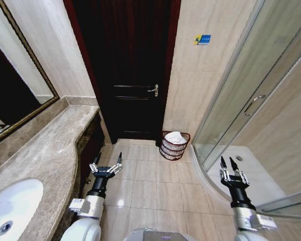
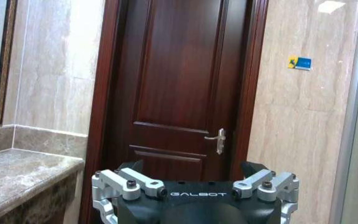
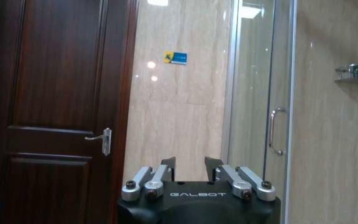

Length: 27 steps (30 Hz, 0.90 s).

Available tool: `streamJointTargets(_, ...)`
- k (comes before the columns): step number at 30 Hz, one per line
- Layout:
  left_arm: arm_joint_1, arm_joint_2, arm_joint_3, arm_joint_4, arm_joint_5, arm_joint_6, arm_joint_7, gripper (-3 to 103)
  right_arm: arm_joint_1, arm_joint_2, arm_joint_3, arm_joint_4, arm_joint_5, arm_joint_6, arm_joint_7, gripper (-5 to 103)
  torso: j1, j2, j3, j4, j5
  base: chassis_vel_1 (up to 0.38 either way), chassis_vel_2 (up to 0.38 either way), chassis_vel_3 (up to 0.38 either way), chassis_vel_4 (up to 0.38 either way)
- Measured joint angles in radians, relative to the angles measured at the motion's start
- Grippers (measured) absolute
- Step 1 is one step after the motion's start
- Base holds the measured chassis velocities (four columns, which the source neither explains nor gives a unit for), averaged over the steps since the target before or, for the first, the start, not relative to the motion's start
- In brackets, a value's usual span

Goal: Discard the used towel into the hamper.

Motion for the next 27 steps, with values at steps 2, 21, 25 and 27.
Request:
streamJointTargets(2,0.0,0.0,0.0,0.0,0.0,0.0,0.0,100,0.0,0.0,0.0,0.0,0.0,0.0,0.0,33,0.0,0.0,0.0,0.0,0.0,0.0,0.0,0.0,0.0)
streamJointTargets(21,0.0,0.0,0.0,0.0,0.0,0.0,0.0,100,0.001,0.0,0.0,-0.002,0.001,0.002,-0.001,33,0.0,-0.001,0.0,0.0,0.0,0.0,0.0,0.0,0.0)
streamJointTargets(25,0.0,0.0,0.0,0.0,0.0,0.0,0.0,100,0.001,0.0,0.0,-0.002,0.002,0.002,-0.001,33,0.0,-0.001,0.0,0.0,0.0,0.0,0.0,0.0,0.0)
streamJointTargets(27,0.0,0.0,0.0,0.0,0.0,0.0,0.0,100,0.001,0.0,0.0,-0.002,0.002,0.002,-0.001,33,0.0,-0.001,0.0,0.0,0.0,0.0,0.0,0.0,0.0)
